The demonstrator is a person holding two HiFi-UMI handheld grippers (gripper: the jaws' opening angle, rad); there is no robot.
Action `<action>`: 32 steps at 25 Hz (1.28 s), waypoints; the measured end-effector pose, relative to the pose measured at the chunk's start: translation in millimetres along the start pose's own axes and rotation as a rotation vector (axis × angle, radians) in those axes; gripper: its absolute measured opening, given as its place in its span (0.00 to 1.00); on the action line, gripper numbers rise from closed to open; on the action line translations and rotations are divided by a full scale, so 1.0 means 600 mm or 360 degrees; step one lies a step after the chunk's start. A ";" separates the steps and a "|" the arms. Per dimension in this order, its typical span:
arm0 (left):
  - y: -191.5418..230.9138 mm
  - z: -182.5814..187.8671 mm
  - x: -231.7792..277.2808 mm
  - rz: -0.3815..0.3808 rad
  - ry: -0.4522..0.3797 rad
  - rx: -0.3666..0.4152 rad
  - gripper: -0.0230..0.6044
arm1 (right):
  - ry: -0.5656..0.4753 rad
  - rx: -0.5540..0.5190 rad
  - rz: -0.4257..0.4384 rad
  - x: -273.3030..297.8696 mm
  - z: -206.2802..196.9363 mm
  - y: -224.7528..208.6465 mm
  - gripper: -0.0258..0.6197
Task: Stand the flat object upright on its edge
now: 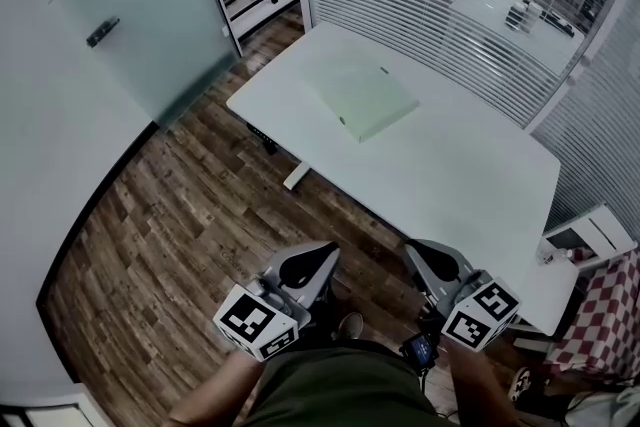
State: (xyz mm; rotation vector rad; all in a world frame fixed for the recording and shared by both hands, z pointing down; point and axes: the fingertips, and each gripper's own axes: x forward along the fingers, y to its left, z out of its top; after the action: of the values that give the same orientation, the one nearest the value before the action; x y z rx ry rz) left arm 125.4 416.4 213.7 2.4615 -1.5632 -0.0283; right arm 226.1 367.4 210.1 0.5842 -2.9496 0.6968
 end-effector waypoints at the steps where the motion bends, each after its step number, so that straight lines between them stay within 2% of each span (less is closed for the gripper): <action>1: 0.007 -0.001 0.002 0.0000 -0.0001 -0.0006 0.04 | 0.0004 -0.0001 -0.0002 0.006 0.000 -0.002 0.06; 11: 0.091 -0.006 0.039 -0.0029 0.0014 -0.0062 0.04 | 0.0049 0.0026 -0.0044 0.088 0.003 -0.038 0.06; 22: 0.230 -0.001 0.067 -0.0051 0.0038 -0.0105 0.04 | 0.0097 0.0049 -0.0055 0.234 0.012 -0.066 0.06; 32: 0.341 0.027 0.087 -0.0109 0.0031 -0.0114 0.04 | 0.0097 0.0013 -0.0098 0.346 0.049 -0.079 0.06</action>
State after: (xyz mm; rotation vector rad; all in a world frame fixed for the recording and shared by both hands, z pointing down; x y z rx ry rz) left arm -36.7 283.6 244.3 2.4509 -1.4441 -0.0700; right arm 52.3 243.0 232.4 0.6399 -2.8612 0.7081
